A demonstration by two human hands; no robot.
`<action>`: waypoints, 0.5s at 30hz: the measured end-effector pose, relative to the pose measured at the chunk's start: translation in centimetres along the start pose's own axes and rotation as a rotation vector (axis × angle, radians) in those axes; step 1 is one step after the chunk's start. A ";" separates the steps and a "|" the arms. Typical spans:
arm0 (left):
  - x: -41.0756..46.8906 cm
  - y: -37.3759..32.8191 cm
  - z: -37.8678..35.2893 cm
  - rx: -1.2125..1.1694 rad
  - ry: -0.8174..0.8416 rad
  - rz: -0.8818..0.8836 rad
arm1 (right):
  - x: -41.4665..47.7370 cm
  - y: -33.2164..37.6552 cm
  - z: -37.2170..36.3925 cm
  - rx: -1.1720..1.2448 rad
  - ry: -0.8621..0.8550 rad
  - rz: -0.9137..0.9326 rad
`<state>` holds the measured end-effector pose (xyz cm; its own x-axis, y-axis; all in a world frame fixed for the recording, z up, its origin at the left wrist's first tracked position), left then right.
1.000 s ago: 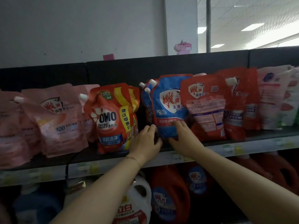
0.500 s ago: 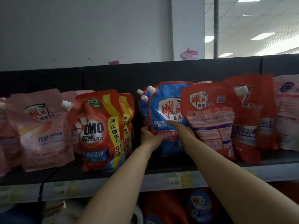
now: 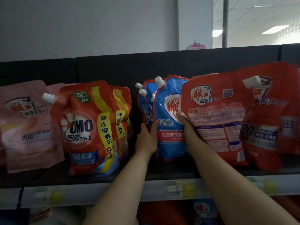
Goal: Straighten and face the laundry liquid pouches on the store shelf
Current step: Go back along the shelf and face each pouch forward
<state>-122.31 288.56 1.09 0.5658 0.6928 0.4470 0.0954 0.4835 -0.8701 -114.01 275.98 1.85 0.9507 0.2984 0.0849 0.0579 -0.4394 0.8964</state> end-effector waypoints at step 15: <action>1.1 0.9 1.5 -0.128 -0.196 0.102 | -2.6 -0.6 -1.2 -0.349 0.362 0.139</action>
<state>-122.85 290.58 1.15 0.4091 0.8312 0.3765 0.1564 0.3426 -0.9263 -116.88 276.46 1.59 0.7721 0.5587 0.3028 -0.2249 -0.2054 0.9525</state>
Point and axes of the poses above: each hand's wrist, its own x-axis towards the middle knuckle, its own z-axis out of the back of the hand, y = z × x, the point moved 5 cm from there along x, towards the middle knuckle, and after that the axes turned 5 degrees about -y, right-handed, at the moved point
